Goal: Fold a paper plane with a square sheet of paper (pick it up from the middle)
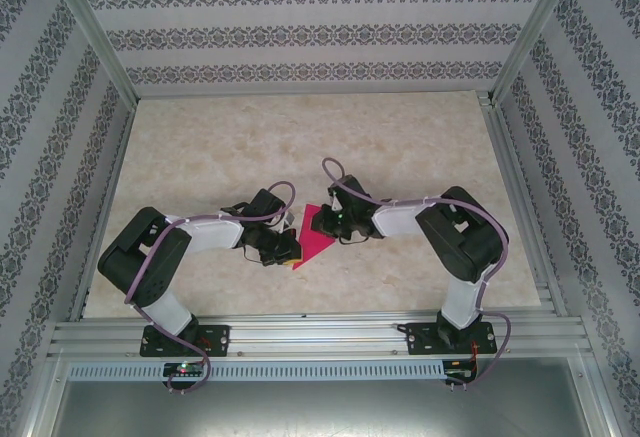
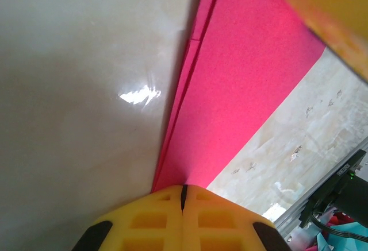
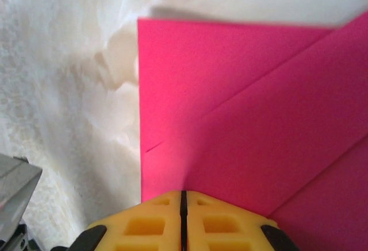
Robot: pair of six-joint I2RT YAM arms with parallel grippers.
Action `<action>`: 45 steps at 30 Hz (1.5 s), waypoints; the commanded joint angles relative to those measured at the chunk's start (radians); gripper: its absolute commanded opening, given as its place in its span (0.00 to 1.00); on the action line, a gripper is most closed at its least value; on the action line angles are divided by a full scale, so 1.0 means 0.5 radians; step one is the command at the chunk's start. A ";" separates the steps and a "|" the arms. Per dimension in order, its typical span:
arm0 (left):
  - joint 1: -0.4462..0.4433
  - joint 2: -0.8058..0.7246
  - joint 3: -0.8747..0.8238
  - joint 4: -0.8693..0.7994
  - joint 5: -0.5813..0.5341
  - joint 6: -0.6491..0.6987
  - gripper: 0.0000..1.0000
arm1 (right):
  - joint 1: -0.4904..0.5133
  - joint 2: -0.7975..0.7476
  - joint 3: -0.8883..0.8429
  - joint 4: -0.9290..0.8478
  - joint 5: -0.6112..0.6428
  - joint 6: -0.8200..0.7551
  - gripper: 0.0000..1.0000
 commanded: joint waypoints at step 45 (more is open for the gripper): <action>-0.036 -0.009 -0.153 -0.476 0.095 0.180 0.09 | -0.078 0.159 -0.154 0.095 0.128 -0.008 0.06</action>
